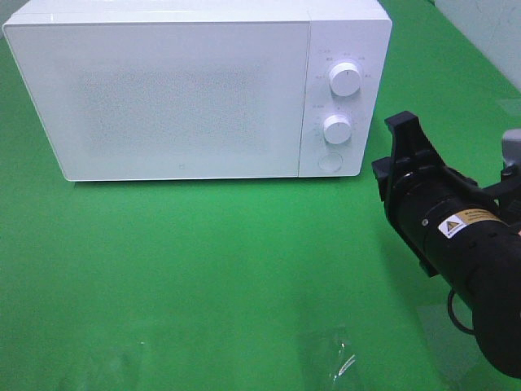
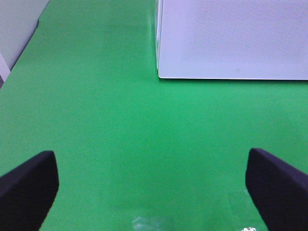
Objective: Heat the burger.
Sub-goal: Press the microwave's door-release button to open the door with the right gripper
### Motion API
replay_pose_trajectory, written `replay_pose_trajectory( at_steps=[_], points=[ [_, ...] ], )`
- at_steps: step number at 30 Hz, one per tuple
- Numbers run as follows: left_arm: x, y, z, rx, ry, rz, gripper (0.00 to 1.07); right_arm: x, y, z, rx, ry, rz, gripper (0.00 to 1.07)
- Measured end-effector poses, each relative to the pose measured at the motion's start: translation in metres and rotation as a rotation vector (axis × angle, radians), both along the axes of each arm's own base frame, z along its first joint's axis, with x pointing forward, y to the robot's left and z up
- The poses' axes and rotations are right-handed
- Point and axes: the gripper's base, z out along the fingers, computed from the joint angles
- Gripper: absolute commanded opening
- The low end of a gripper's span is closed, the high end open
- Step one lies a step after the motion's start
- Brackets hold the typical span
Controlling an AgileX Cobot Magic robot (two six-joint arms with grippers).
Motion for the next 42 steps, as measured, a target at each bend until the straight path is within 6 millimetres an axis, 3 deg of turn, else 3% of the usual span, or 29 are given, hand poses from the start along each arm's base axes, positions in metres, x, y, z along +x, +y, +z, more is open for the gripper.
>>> replay_pose_trajectory(
  at_steps=[4, 21, 30, 34, 42],
  points=[
    [0.000, 0.000, 0.000, 0.000, 0.000, 0.000, 0.98, -0.002, 0.002, -0.006, 0.115, 0.087, -0.008, 0.00],
    [0.000, 0.000, 0.000, 0.000, 0.000, 0.000, 0.98, 0.000, 0.005, -0.032, 0.155, 0.195, -0.018, 0.00],
    [0.000, 0.000, 0.000, 0.000, 0.000, 0.000, 0.98, 0.033, 0.002, -0.026, 0.162, 0.171, 0.001, 0.00],
    [0.000, 0.000, 0.000, 0.000, 0.000, 0.000, 0.98, 0.051, 0.003, -0.034, 0.161, 0.184, -0.001, 0.00],
    [0.000, 0.000, 0.000, 0.000, 0.000, 0.000, 0.98, 0.065, 0.013, -0.046, 0.167, 0.210, -0.004, 0.00]
  ],
)
